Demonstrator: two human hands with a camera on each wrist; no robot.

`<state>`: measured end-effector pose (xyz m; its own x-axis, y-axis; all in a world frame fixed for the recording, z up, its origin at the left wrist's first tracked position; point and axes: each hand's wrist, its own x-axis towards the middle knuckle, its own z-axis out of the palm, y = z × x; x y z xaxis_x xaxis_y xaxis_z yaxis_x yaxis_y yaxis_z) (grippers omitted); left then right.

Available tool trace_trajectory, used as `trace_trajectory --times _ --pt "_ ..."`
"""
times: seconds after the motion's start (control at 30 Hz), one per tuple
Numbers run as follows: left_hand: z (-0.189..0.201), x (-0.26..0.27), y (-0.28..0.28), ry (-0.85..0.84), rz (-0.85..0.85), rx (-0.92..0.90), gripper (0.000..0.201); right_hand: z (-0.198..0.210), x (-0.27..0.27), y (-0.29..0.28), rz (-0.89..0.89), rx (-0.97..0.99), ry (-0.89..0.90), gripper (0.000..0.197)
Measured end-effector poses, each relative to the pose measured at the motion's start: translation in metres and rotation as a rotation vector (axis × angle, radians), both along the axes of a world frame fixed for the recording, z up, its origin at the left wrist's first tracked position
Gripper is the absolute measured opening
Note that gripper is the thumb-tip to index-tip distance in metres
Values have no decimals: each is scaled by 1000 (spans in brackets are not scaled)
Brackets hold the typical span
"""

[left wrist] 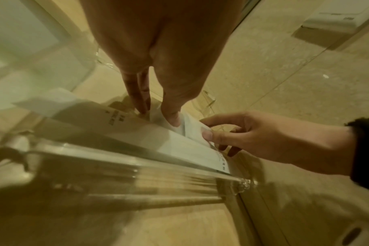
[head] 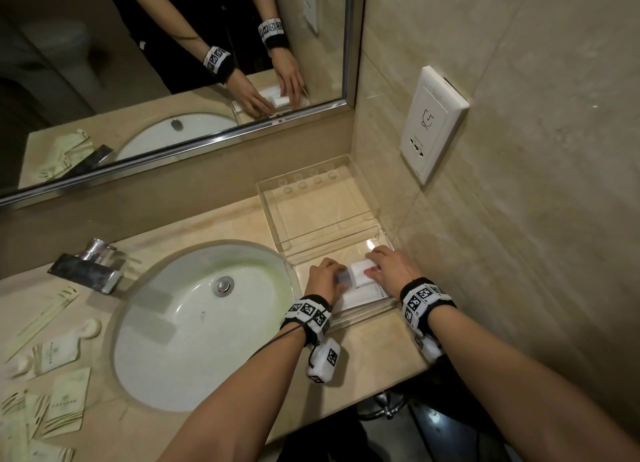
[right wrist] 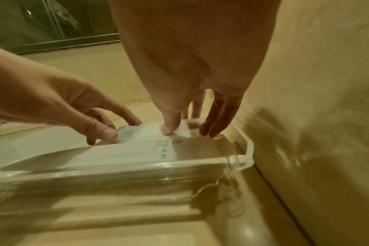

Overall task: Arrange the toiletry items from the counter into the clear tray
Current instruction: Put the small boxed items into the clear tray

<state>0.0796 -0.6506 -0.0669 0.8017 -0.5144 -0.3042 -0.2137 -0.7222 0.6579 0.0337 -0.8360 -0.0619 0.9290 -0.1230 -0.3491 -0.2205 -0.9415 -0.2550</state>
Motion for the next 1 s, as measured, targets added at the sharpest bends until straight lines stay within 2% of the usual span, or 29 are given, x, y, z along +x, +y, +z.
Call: trace_trajectory --times 0.3,0.57,0.67,0.77,0.87,1.0 --pt "1 1 1 -60 -21 89 45 -7 1 -2 -6 33 0 51" --pt "5 2 12 -110 42 30 42 -9 -1 -4 -47 161 -54 56" --pt "13 3 22 -127 126 -62 34 10 1 4 -64 136 -77 57" --pt "29 4 40 -121 264 -155 24 31 7 23 -52 142 -143 44" --pt "48 4 69 -84 413 -231 14 48 21 61 -12 238 -221 34" --pt "63 -1 126 -68 575 -224 11 63 40 128 117 367 -249 20"
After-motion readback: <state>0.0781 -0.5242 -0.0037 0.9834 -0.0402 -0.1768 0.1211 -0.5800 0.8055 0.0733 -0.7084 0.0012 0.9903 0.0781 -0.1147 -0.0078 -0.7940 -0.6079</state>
